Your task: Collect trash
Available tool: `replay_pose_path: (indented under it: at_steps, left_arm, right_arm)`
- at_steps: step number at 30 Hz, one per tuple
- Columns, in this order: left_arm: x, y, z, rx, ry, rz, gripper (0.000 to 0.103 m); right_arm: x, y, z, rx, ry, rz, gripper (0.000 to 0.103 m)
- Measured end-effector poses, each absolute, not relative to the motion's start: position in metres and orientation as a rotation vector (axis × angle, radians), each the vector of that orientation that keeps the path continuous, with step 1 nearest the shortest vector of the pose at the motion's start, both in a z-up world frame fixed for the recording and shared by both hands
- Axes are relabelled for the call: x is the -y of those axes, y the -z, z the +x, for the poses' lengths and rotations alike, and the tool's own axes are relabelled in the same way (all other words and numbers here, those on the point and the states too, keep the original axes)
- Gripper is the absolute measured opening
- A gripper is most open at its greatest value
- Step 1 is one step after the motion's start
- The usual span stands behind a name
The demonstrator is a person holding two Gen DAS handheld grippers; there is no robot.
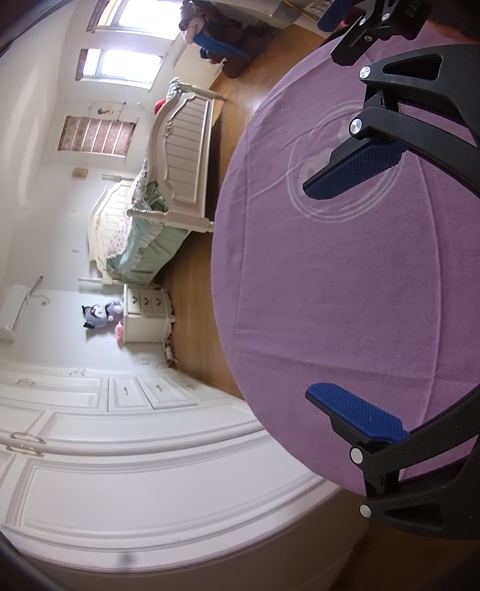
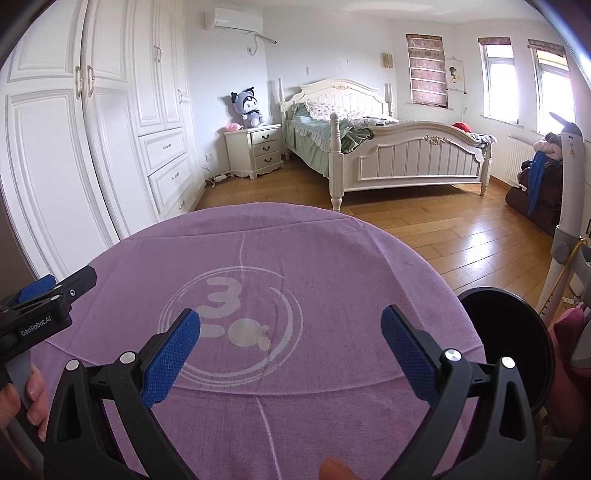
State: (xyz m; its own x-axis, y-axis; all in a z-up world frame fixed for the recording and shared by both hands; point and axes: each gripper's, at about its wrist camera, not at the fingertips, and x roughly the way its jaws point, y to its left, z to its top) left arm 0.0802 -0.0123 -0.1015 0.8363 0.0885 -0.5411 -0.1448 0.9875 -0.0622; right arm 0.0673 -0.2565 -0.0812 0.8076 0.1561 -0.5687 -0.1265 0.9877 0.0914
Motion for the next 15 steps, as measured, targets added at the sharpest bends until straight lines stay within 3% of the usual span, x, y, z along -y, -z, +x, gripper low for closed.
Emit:
replay_pose_path:
  at_steps: [15]
  left_arm:
    - [0.0161, 0.0926, 0.0712, -0.497, -0.117, -0.07, 0.098]
  right_arm:
    - [0.2579, 0.083, 0.066, -0.611, -0.152, 0.059, 0.097]
